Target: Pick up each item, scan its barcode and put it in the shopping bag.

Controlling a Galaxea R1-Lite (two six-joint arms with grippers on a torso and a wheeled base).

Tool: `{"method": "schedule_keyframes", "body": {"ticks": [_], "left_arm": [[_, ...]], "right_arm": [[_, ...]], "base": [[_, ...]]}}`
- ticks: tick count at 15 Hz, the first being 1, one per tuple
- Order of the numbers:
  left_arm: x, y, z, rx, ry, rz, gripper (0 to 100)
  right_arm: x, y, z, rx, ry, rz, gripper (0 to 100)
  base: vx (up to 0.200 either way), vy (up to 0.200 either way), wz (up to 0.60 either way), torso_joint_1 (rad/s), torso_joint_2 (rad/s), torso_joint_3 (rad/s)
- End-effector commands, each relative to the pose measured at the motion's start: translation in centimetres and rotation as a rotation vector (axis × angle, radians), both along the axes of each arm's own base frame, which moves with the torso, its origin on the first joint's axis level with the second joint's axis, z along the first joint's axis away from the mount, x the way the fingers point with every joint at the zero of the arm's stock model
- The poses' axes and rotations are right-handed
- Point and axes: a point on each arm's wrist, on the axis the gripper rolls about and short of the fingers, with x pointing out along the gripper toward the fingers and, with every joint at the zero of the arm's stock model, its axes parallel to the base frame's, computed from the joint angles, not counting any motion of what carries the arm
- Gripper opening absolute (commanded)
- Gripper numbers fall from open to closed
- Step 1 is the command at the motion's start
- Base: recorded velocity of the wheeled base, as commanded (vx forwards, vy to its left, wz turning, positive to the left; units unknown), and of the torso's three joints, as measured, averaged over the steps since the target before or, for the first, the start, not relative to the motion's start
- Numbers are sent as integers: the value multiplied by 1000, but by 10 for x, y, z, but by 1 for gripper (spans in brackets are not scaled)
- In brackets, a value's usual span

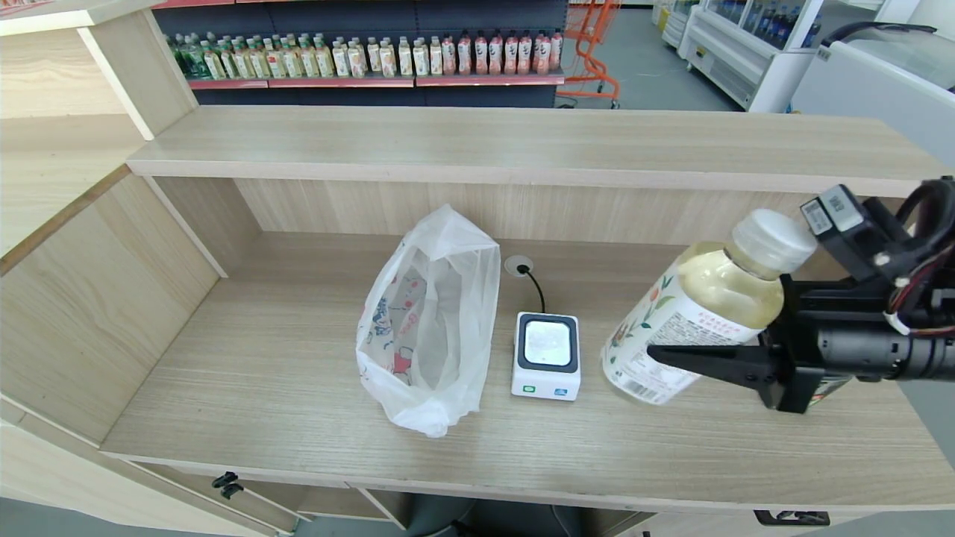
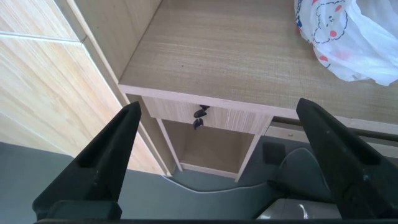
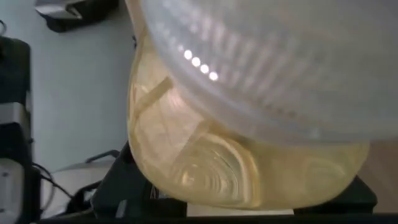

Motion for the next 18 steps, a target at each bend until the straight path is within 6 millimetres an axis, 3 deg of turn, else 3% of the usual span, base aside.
{"method": "schedule_keyframes", "body": {"ticks": [1,4,11,18], "left_arm": [[0,0,0,0,0,1,100],[0,0,0,0,0,1,100],[0,0,0,0,-1,1,100],[0,0,0,0,-1,1,100]], "right_arm": [[55,-5,-29,-121,-176,-53,0],[90,5,-49,-170,-331,-13,0],[136,17,-83,-139,-456,93,0],[155,27,-100,-130,-534,112,0]], "base": [[0,0,0,0,0,0],[0,0,0,0,0,0],[0,0,0,0,0,0],[0,0,0,0,0,0]]}}
